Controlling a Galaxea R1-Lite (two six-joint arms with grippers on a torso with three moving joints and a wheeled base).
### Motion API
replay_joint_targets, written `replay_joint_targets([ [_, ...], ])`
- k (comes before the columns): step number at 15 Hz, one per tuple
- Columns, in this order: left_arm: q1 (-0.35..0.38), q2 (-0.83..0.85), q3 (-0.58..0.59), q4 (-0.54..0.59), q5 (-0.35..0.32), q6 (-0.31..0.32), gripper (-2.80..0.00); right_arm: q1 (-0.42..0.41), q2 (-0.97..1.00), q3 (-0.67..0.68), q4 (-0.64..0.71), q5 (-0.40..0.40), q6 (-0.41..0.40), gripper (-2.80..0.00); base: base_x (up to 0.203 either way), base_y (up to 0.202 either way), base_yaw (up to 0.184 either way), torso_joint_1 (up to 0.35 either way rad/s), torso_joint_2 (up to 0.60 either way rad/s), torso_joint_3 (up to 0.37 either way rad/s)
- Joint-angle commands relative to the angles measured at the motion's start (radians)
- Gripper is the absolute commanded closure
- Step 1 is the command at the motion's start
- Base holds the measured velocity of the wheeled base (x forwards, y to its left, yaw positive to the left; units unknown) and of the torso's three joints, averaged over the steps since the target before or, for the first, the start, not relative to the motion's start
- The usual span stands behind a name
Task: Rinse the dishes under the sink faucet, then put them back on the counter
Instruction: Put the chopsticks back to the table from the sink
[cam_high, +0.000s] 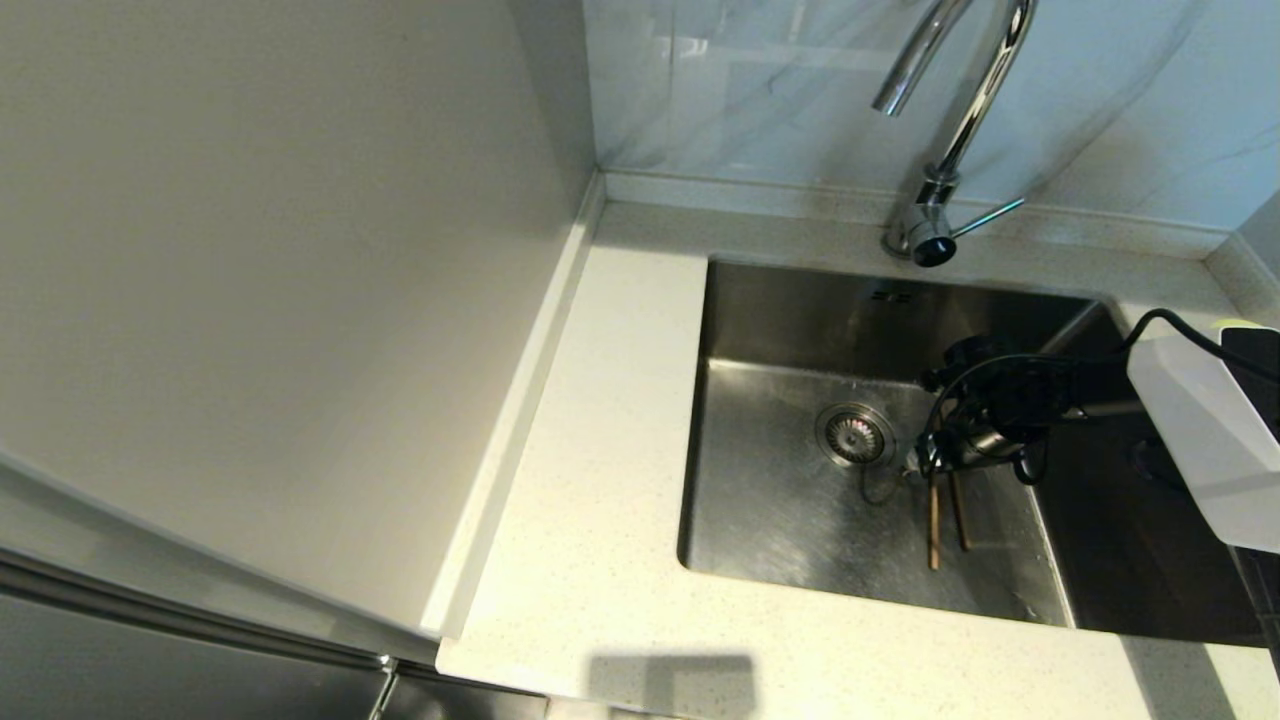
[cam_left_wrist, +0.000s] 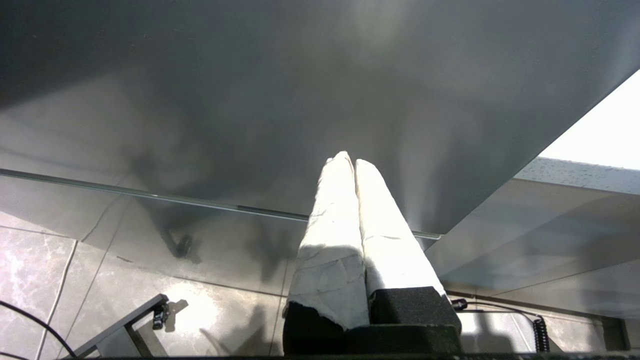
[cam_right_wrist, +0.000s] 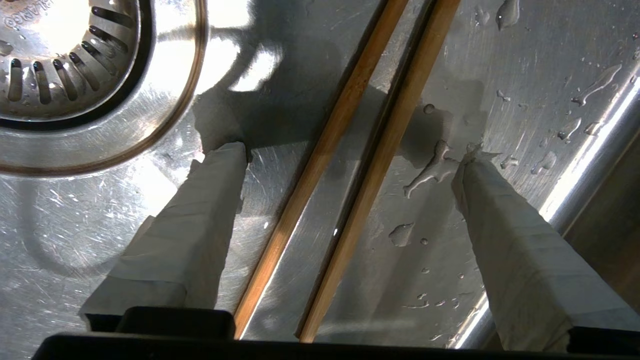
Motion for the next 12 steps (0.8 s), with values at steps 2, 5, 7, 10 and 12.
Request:
replay_joint_targets([
  [2, 0.0, -0.003, 0.0, -0.001, 0.0, -0.001, 0.0, -0.003, 0.009, 0.007, 0.005, 0.002, -0.003, -2.8, 0.0, 0.0, 0.0, 0.0, 0.0, 0.0],
  [5, 0.0, -0.003, 0.0, -0.001, 0.0, -0.001, 0.0, -0.006, 0.005, 0.029, 0.005, 0.004, -0.006, 0.0, 0.0, 0.0, 0.0, 0.0, 0.0, 0.0],
  [7, 0.0, -0.003, 0.0, -0.001, 0.0, -0.001, 0.0, -0.007, 0.0, 0.046, 0.005, 0.007, -0.005, 0.0, 0.0, 0.0, 0.0, 0.0, 0.0, 0.0],
  [10, 0.0, -0.003, 0.0, -0.001, 0.0, -0.001, 0.0, -0.01, -0.008, 0.064, 0.01, 0.069, -0.009, 0.0, 0.0, 0.0, 0.0, 0.0, 0.0, 0.0],
  [12, 0.0, -0.003, 0.0, -0.001, 0.0, -0.001, 0.0, -0.009, -0.006, 0.07, 0.011, 0.073, -0.016, 0.0, 0.0, 0.0, 0.0, 0.0, 0.0, 0.0],
])
